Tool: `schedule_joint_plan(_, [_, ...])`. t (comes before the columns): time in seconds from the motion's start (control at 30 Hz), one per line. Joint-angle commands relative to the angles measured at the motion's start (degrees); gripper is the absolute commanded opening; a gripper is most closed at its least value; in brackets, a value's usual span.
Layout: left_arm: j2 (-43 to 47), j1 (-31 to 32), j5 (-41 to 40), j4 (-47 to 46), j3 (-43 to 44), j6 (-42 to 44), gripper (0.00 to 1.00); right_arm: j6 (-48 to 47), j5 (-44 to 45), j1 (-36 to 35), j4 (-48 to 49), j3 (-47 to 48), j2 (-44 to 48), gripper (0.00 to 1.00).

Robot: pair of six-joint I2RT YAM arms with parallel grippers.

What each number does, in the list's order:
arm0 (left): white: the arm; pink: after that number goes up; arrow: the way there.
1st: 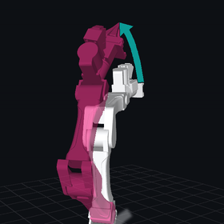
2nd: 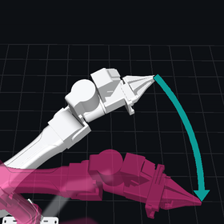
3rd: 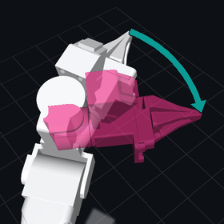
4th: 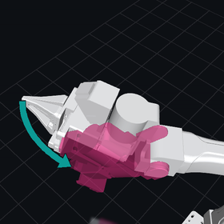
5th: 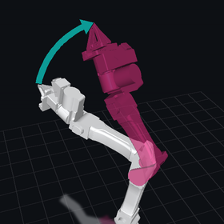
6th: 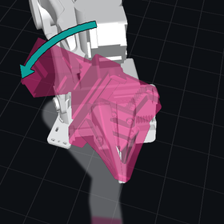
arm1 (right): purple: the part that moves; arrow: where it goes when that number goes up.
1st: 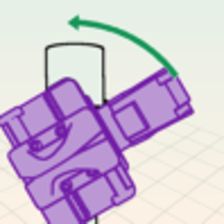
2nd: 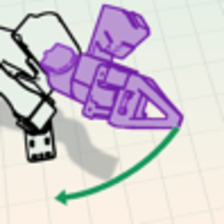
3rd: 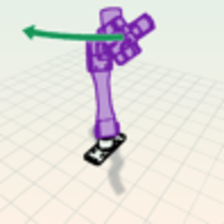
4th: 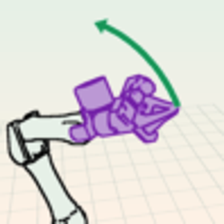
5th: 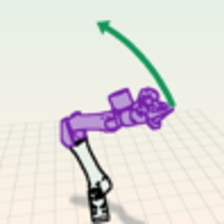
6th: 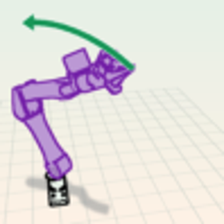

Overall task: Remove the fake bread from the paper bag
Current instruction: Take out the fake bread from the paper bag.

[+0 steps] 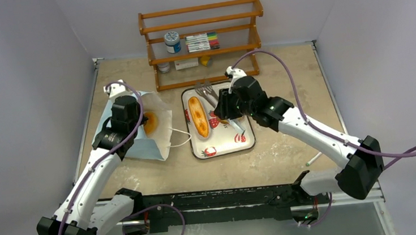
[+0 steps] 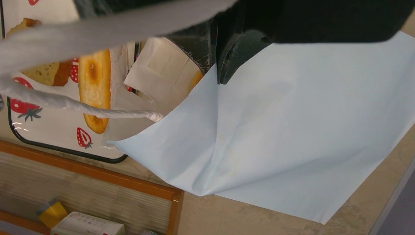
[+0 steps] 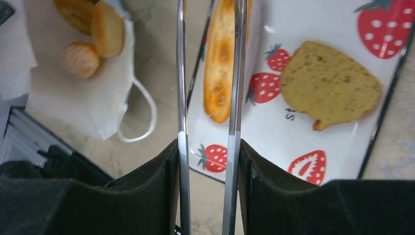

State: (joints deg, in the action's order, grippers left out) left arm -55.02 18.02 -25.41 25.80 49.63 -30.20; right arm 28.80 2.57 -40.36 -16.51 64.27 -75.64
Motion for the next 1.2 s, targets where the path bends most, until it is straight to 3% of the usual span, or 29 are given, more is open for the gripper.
schedule_joint_plan(0.0, [1.06,-0.27,3.39,-1.58,-0.18,1.91,0.0,-0.66,-3.73,-4.72,1.88,1.59,3.13,0.43])
schedule_joint_plan(0.43, [0.88,-0.31,3.99,-1.21,-0.51,0.85,0.0,2.37,-14.04,-10.21,3.88,-0.22,5.16,0.43])
schedule_joint_plan(0.73, [0.24,-0.33,4.45,-2.47,-0.42,0.49,0.0,4.61,-16.98,-14.83,7.83,-0.55,0.28,0.44])
schedule_joint_plan(1.17, [-0.06,-0.28,5.8,-2.95,-0.06,1.17,0.0,7.65,-21.18,-14.72,14.55,-0.84,-11.57,0.46])
